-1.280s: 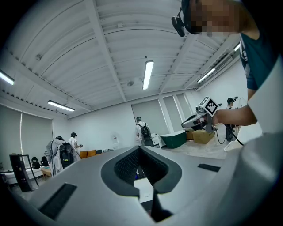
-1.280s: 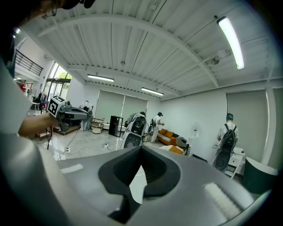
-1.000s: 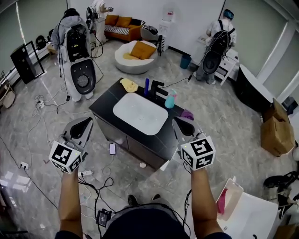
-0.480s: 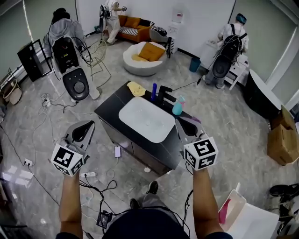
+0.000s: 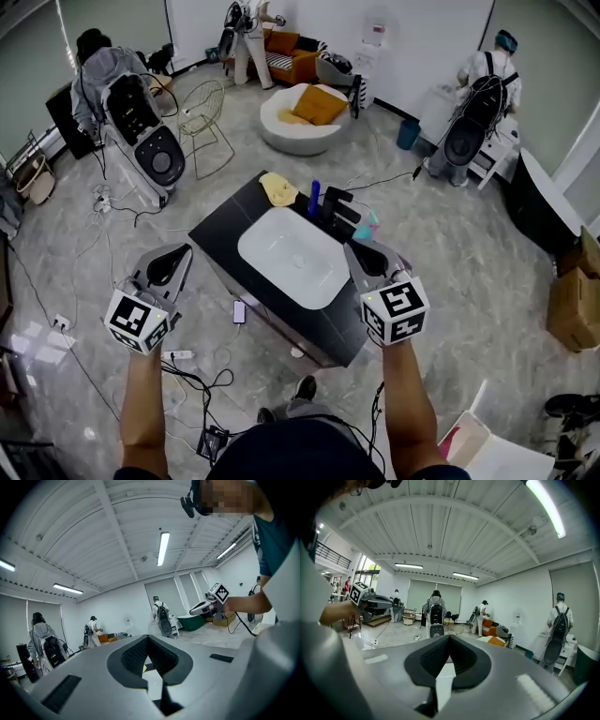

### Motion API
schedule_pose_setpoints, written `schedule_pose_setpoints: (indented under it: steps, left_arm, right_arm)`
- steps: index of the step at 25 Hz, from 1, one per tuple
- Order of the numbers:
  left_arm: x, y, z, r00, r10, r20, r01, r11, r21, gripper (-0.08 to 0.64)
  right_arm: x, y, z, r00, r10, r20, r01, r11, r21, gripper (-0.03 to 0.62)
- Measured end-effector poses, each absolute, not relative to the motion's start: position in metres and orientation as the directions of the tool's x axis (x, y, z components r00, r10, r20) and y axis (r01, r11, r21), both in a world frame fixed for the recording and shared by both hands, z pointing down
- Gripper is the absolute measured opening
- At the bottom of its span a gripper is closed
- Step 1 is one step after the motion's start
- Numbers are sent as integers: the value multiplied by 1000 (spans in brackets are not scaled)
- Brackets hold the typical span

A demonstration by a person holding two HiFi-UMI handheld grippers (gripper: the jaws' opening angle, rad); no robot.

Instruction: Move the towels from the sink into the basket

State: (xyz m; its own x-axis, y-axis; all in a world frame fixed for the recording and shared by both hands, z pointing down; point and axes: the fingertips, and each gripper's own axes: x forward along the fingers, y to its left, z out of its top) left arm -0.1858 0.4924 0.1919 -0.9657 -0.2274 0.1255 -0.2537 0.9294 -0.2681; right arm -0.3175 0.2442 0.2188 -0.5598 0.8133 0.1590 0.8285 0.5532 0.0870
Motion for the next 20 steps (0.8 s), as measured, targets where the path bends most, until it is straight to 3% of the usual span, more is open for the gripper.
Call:
schedule_pose_setpoints:
  steps: [20]
  left_arm:
    - [-286,484,200,-969,-178,171,-223,927,-303,6]
  right_arm:
    - [-409,257,230,-503,853,143,864,500,55,9]
